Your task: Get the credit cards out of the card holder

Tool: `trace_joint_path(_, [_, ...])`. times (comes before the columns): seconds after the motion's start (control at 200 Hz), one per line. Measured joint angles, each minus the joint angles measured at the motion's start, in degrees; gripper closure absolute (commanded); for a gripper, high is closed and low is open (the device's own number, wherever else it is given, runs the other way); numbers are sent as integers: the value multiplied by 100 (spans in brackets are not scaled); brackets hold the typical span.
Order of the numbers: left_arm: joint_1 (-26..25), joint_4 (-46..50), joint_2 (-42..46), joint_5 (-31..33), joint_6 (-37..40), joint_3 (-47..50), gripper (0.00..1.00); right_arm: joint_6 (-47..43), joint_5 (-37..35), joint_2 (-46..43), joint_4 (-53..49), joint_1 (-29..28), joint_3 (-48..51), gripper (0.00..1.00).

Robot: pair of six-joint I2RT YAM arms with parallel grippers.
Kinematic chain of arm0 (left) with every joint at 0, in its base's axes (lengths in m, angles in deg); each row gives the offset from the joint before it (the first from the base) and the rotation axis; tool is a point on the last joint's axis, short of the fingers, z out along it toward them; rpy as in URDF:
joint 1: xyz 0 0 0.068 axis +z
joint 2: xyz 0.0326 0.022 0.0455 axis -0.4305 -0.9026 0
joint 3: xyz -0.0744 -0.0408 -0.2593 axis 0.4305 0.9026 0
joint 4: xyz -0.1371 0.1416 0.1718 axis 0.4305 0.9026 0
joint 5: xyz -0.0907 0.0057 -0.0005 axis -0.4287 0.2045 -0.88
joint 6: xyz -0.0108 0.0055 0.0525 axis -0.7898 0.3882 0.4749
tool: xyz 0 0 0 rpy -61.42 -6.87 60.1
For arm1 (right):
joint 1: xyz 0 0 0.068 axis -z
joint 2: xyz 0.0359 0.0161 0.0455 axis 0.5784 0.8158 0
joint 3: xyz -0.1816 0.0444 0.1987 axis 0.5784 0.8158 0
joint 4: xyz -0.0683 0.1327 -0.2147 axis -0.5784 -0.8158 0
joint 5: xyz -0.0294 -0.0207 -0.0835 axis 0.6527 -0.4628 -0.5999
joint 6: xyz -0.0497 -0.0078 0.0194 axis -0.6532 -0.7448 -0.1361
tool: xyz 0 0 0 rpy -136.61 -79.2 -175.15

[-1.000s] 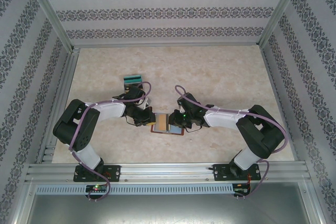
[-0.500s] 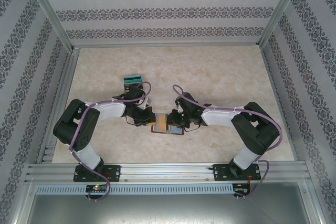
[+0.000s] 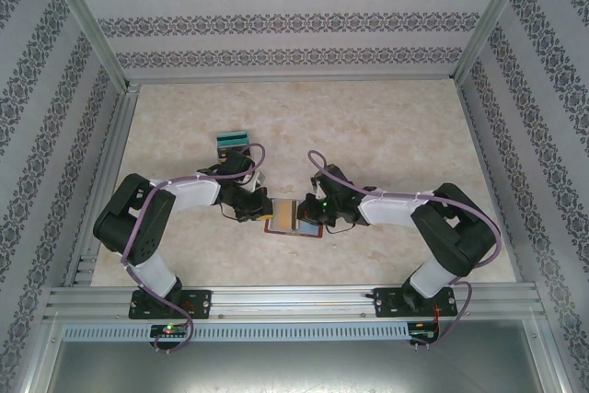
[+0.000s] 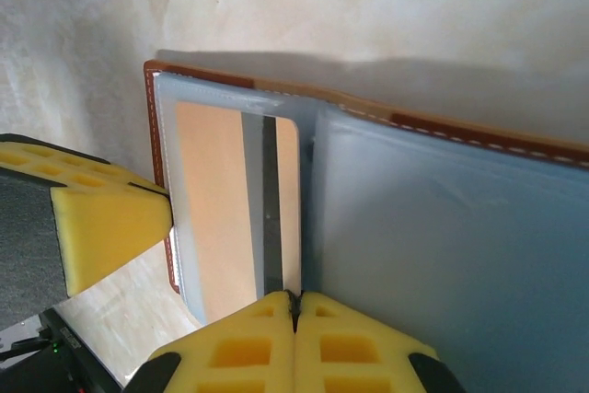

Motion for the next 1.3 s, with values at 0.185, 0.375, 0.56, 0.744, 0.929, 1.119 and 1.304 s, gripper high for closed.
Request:
trace_joint_path(0.185, [0, 0, -2, 2, 0, 0, 96, 9, 0, -254, 39, 114, 273, 100])
trace_joint_path(0.375, [0, 0, -7, 0, 0, 0, 96, 66, -2, -597, 68, 223, 560, 100])
trace_joint_path(0.56, [0, 7, -7, 2, 0, -7, 96, 70, -24, -1165, 74, 358, 859, 100])
trace_joint_path(0.744, [0, 92, -7, 61, 0, -35, 87, 61, -20, -1967, -98, 531, 1047, 100])
trace_joint_path(0.929, [15, 153, 146, 94, -48, -39, 57, -2, 31, -2551, -267, 638, 1054, 100])
trace_joint_path(1.119, [197, 26, 903, -131, -350, -70, 51, -2, 184, -2966, -286, 732, 1043, 100])
trace_joint_path(1.304, [293, -426, 1419, -442, -697, -125, 51, 0, 420, -2988, -282, 750, 811, 100])
